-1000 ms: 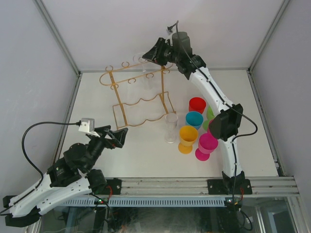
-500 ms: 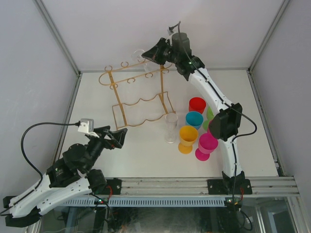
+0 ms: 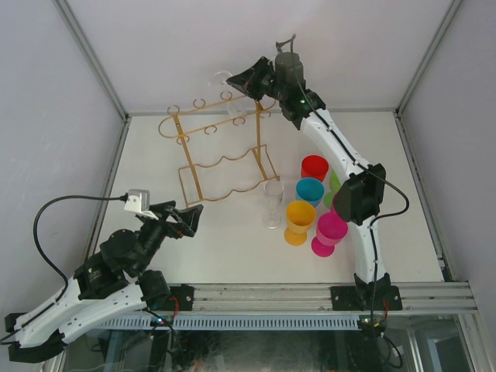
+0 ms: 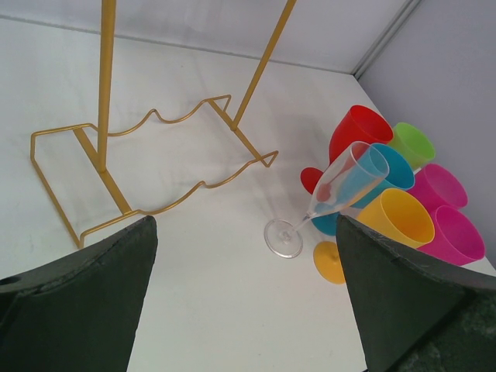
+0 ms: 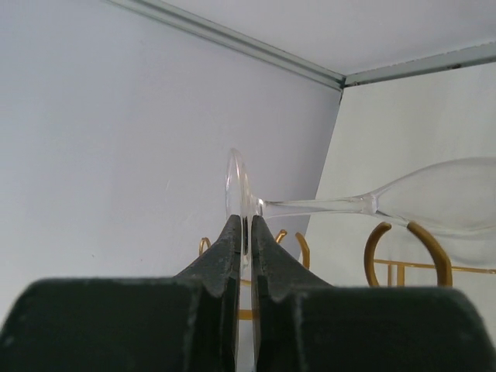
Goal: Take the wine glass off the wine glass rack
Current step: Pick up the wine glass from the wine rack, then place the wine glass at the center of the board.
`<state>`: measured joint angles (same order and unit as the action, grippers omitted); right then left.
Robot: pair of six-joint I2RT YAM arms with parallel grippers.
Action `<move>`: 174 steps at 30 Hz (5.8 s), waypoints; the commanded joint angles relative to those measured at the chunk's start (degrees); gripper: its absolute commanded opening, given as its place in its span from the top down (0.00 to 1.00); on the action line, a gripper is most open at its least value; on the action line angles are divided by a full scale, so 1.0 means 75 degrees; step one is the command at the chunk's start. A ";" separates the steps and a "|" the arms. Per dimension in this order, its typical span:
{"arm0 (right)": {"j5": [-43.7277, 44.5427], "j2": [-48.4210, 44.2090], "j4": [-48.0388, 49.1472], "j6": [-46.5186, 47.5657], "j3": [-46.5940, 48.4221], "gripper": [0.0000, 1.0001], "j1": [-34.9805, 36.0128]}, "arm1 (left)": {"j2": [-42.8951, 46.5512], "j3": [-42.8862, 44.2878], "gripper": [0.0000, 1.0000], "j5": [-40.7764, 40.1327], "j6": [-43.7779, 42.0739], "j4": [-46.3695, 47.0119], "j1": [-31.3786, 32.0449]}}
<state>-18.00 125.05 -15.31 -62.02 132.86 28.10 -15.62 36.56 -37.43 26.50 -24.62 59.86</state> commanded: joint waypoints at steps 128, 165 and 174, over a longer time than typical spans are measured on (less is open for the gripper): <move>-0.3452 -0.7582 0.1518 0.4808 -0.8001 1.00 0.2476 | -0.1550 -0.0270 1.00 0.3561 0.2647 0.4602 -0.0025; -0.3104 -0.8576 -0.0542 0.3996 -0.8523 0.28 -0.0047 | -0.0899 -0.0423 1.00 1.0403 -0.4975 0.0847 -0.0024; -0.4441 -0.7809 -0.0384 0.3387 -0.8519 0.32 -0.0038 | -0.0619 -0.0176 1.00 1.0525 -0.5147 0.0822 -0.0027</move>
<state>-45.80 65.01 -19.59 -33.69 68.62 27.88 -21.28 32.32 39.31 -9.69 -21.08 59.81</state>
